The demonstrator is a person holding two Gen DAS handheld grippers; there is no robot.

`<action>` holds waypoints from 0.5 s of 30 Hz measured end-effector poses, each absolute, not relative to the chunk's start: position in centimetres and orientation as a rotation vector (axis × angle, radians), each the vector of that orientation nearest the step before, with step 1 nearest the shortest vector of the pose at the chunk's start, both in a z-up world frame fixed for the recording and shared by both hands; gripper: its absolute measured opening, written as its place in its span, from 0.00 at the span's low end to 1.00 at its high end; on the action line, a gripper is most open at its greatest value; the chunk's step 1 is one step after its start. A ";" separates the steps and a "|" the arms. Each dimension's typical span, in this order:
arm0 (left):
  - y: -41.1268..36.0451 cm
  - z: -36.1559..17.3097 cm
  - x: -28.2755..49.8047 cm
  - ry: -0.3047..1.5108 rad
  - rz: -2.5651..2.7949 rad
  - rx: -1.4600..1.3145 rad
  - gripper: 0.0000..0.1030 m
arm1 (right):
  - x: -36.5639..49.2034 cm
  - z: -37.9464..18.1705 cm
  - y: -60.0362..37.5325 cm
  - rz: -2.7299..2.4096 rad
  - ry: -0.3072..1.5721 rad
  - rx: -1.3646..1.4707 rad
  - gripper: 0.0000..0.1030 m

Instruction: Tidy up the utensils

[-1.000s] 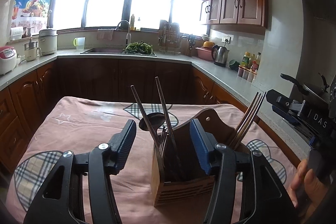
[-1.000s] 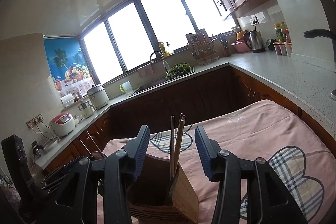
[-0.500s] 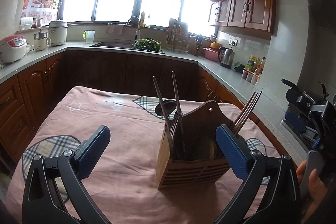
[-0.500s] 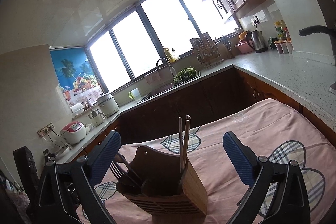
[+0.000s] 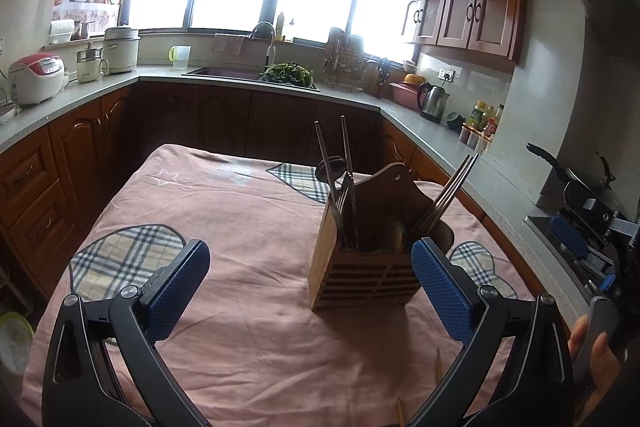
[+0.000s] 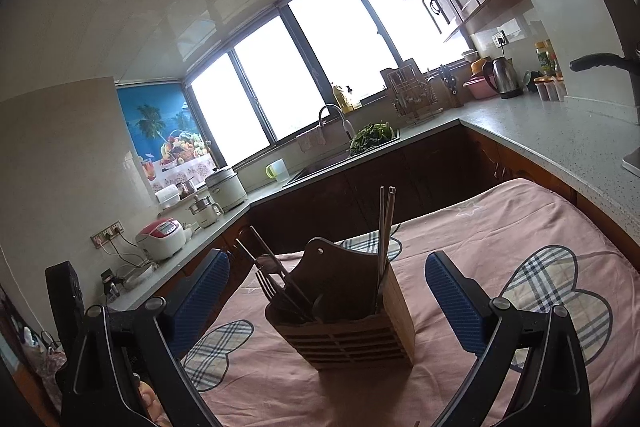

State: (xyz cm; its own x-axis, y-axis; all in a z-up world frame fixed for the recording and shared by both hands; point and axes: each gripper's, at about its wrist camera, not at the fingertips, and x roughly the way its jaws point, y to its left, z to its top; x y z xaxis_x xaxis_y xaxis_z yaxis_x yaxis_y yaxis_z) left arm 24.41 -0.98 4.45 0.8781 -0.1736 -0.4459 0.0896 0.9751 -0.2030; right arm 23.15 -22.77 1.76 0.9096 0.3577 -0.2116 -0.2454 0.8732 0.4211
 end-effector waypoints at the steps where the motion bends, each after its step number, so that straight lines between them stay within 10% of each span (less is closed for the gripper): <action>1: -0.8 4.4 23.7 0.487 -0.139 -0.180 1.00 | 22.5 1.8 -22.6 0.326 0.291 0.394 0.97; 15: 1.8 3.2 13.6 0.540 -0.101 -0.215 1.00 | 12.7 1.1 -20.9 0.358 0.323 0.315 0.97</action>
State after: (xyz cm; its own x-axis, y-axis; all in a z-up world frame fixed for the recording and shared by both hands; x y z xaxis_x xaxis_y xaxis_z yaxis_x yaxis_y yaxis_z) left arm 13.58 1.83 3.17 0.8534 -0.1516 -0.4987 0.0387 0.9726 -0.2293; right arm 12.73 -20.90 1.09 0.8869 0.3876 -0.2512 -0.2886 0.8896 0.3539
